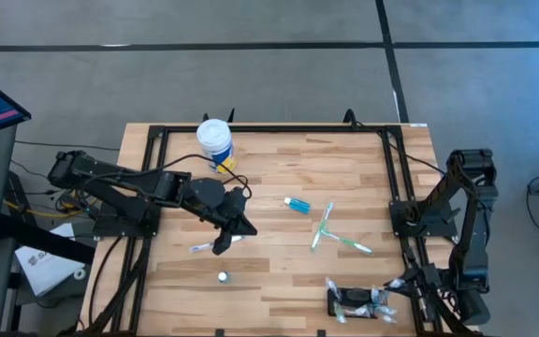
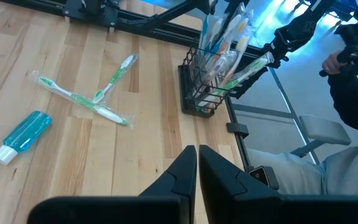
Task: Pick & Place toothbrushing station
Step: Put the blue toothbrush into the wire organizer
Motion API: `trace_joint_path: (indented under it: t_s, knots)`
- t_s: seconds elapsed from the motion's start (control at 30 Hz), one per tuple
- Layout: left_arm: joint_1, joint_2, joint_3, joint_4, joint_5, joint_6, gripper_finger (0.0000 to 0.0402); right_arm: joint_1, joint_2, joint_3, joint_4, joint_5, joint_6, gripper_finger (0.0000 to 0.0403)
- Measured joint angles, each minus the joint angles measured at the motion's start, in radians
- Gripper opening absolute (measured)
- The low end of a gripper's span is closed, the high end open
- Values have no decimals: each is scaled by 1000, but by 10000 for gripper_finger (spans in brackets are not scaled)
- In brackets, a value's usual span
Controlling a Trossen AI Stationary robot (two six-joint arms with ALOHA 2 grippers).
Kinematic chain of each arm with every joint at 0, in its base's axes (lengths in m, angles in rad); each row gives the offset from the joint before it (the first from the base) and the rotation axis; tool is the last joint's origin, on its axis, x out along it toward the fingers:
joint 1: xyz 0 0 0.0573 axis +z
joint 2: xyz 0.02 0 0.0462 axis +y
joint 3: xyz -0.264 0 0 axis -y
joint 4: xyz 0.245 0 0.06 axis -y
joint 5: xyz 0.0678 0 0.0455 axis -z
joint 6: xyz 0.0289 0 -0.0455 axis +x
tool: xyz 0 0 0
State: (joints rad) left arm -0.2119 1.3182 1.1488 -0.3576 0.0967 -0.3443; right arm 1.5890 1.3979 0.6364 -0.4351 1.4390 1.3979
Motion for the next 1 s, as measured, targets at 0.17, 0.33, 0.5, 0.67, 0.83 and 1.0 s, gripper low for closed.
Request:
trace_joint_path:
  t_s: [0.17,0.33,0.5,0.67,0.83,1.0]
  knots:
    - [0,0,0,0,0,0,12,0,8,-56,185,1,-136,7]
    - [0,0,0,0,0,0,12,-6,12,-94,311,1,-243,9]
    - [0,0,0,0,0,0,12,-11,12,-108,312,-1,-225,13]
    - [0,0,0,0,0,0,12,-11,15,-108,319,-5,-222,17]
    - [0,0,0,0,0,0,12,-11,16,-109,333,-4,-221,19]
    - [0,0,0,0,0,0,12,-11,16,-110,361,-4,-220,36]
